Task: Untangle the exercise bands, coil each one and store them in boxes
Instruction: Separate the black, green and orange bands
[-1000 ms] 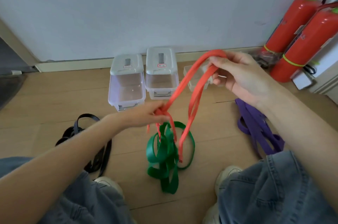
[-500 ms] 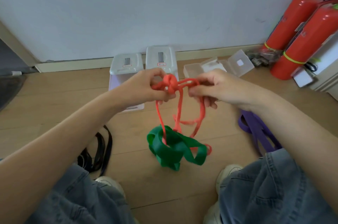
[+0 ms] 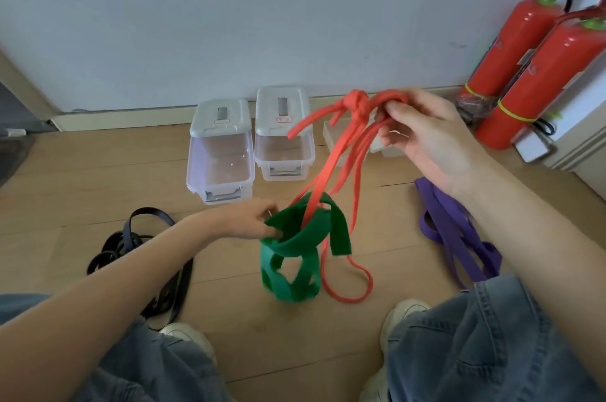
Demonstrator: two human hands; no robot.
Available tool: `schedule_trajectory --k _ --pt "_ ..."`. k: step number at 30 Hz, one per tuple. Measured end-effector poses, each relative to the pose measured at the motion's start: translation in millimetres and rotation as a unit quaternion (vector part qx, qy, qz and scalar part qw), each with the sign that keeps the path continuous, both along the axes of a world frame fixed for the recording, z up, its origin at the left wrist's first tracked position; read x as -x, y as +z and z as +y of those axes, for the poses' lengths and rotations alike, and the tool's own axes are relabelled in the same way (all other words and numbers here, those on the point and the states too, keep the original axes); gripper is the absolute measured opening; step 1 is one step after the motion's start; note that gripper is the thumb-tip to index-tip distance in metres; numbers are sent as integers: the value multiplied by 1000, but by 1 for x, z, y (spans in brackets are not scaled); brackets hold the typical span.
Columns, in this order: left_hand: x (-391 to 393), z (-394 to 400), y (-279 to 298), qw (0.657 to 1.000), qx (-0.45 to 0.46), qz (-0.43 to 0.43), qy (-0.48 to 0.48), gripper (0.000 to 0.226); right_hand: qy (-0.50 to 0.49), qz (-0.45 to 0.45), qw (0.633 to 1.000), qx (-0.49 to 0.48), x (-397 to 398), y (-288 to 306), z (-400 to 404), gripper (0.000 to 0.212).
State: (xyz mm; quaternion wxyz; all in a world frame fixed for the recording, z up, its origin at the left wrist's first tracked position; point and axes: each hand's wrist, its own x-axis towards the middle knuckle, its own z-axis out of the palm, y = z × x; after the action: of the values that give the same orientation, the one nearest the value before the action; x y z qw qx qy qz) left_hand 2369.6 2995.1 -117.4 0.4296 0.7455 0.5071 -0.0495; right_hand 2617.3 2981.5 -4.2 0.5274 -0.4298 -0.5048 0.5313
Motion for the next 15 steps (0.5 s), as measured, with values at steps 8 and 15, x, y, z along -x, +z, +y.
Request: schedule_trajectory --k 8,15 --pt "14 1 64 904 140 -301 270 25 161 -493 855 21 0 -8 -6 63" --pt "-4 -13 74 881 292 -318 193 53 198 -511 829 -113 42 -22 -23 50"
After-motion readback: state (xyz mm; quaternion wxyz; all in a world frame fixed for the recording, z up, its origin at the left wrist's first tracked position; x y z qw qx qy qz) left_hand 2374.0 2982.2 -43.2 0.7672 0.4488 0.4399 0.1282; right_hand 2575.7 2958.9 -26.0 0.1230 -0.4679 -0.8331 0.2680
